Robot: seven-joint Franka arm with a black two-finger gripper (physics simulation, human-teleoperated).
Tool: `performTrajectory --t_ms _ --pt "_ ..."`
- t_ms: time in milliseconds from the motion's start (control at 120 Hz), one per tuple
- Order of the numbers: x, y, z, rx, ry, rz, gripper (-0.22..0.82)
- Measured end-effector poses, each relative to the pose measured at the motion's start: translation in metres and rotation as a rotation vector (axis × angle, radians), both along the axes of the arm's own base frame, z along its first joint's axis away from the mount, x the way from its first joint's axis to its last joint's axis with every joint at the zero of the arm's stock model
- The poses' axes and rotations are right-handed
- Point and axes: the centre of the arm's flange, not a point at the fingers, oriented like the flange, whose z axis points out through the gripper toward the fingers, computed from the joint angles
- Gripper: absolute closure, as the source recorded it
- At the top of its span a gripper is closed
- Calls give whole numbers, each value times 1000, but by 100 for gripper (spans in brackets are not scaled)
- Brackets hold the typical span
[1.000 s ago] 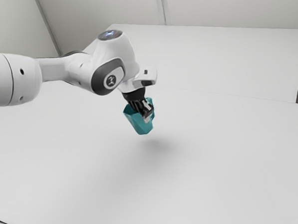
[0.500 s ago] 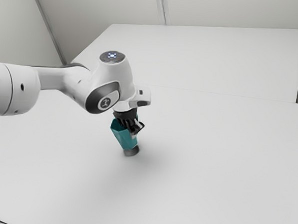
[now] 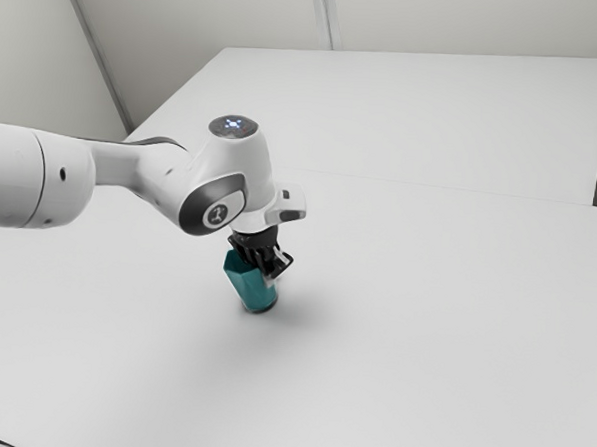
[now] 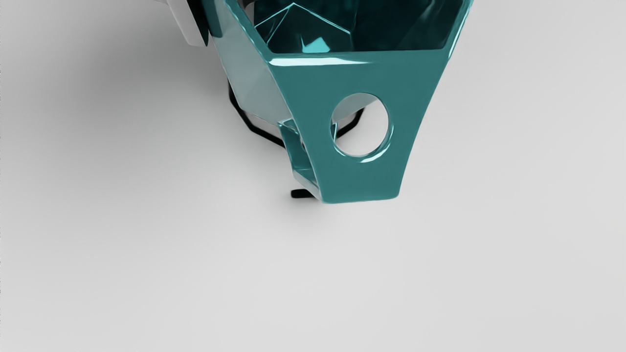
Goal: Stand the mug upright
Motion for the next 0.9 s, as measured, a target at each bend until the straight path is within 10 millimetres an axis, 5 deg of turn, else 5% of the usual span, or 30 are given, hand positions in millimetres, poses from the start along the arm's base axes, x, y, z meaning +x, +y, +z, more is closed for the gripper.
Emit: performTrajectory --t_ms 258,567,900 --pt "-1 -2 19 -4 -32 18 26" --pt "-1 -4 97 -23 -83 76 6" --pt "24 -9 262 -147 -133 154 1"
